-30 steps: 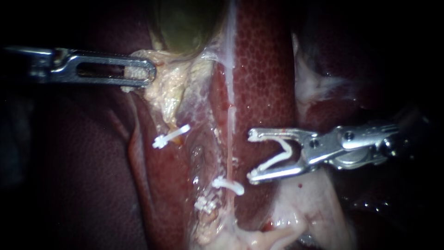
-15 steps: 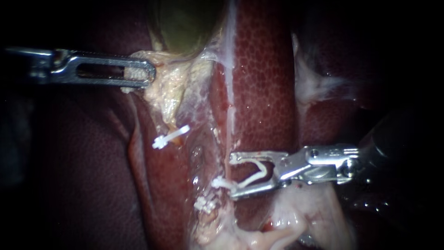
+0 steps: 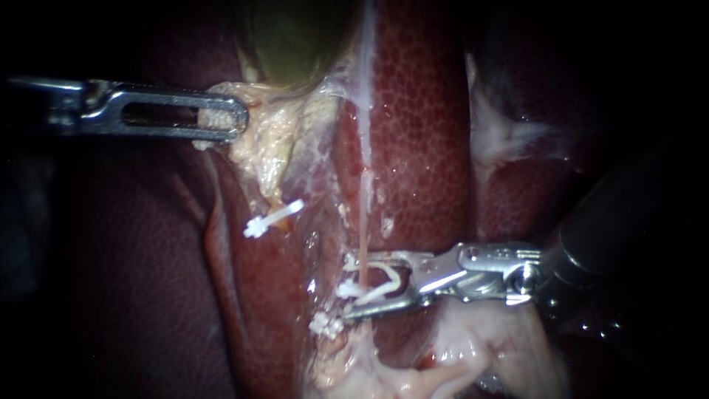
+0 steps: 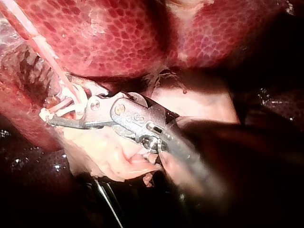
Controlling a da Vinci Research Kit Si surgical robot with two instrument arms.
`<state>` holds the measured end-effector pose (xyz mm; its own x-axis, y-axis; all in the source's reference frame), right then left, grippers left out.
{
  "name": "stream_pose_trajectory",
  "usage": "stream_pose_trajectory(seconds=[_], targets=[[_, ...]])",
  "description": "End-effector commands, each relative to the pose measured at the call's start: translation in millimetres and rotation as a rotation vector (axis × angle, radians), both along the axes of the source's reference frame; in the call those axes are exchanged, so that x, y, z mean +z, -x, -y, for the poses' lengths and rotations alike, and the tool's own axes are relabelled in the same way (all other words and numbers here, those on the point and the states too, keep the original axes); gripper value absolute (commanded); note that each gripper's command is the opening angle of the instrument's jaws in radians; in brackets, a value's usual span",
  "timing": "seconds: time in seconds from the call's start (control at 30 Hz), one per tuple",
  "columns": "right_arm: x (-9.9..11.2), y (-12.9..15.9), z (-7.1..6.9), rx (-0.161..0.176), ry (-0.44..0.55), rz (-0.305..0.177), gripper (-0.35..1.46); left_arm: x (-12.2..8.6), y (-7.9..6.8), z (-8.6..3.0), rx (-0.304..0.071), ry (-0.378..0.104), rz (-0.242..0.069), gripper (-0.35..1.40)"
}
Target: Clipping second clip right tube
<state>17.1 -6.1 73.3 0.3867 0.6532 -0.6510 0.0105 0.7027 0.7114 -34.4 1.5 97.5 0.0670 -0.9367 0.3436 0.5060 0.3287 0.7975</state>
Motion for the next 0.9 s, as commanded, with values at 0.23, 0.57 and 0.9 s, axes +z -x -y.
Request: stream_pose_trajectory(seconds=[0.23,0.57,0.9], targets=[[0.2,-0.2,-0.2,0.022,-0.061,-0.045,0.46,0.0,0.0,0.0,0.0,0.0,0.0,-0.35],[1.1,1.0,-0.7,0.027,-0.11,-0.039,0.03,0.0,0.0,0.1,0.0,0.0,0.0,-0.35],[1.3,1.5,-0.7,-0.007,-0.18,-0.051,-0.35,0.0,0.0,0.1,0.0,0.001,0.0,-0.35]])
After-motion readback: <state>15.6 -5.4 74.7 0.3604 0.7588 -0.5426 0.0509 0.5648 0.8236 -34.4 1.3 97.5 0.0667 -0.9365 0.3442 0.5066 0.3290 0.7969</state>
